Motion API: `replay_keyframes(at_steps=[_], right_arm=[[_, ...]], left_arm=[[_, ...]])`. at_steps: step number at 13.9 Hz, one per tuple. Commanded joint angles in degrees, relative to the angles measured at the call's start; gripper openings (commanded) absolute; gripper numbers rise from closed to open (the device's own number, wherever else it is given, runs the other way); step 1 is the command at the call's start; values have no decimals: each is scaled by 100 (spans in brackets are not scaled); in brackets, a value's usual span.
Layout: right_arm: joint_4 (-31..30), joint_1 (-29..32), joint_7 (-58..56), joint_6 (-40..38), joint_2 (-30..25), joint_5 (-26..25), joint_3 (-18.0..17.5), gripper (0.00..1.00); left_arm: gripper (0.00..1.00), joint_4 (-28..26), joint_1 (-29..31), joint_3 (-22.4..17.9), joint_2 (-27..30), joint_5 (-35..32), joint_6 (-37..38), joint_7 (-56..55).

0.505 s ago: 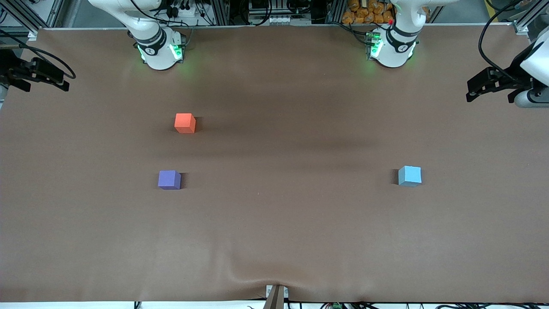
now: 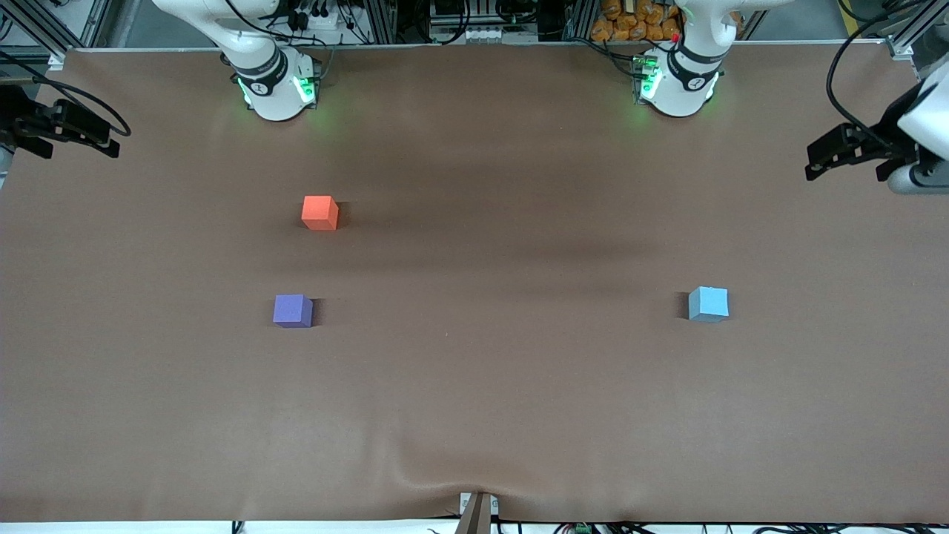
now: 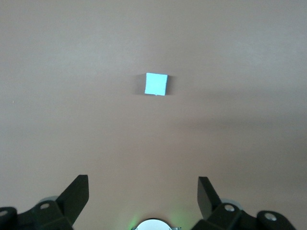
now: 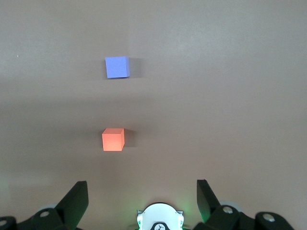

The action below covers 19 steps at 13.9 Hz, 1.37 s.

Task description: Place blue block between orange and purple blocks

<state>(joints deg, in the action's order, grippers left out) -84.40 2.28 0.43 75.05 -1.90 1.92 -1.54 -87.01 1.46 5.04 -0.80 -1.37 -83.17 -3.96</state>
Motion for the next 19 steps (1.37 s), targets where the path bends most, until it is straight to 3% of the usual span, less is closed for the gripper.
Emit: replay_keyframes(at_steps=[1,7,13,19], right_arm=[[161,159,-16,-114,67,141,-66,100],[152,159,-8,-114,67,142,-66,100],[161,159,-8,-114,67,142,-66,100],[152,159,-8,-114,67,142,-66,100]], left_arm=[[100,53,126,41,-595,-118,-453,-297],[100,-350,56,85,-1721,-109,-1129,-281],[100,-1958,108,94,-1827,-136,-3185,-193],[100,-2065,117,94,-2424,-382,-3855,-184]])
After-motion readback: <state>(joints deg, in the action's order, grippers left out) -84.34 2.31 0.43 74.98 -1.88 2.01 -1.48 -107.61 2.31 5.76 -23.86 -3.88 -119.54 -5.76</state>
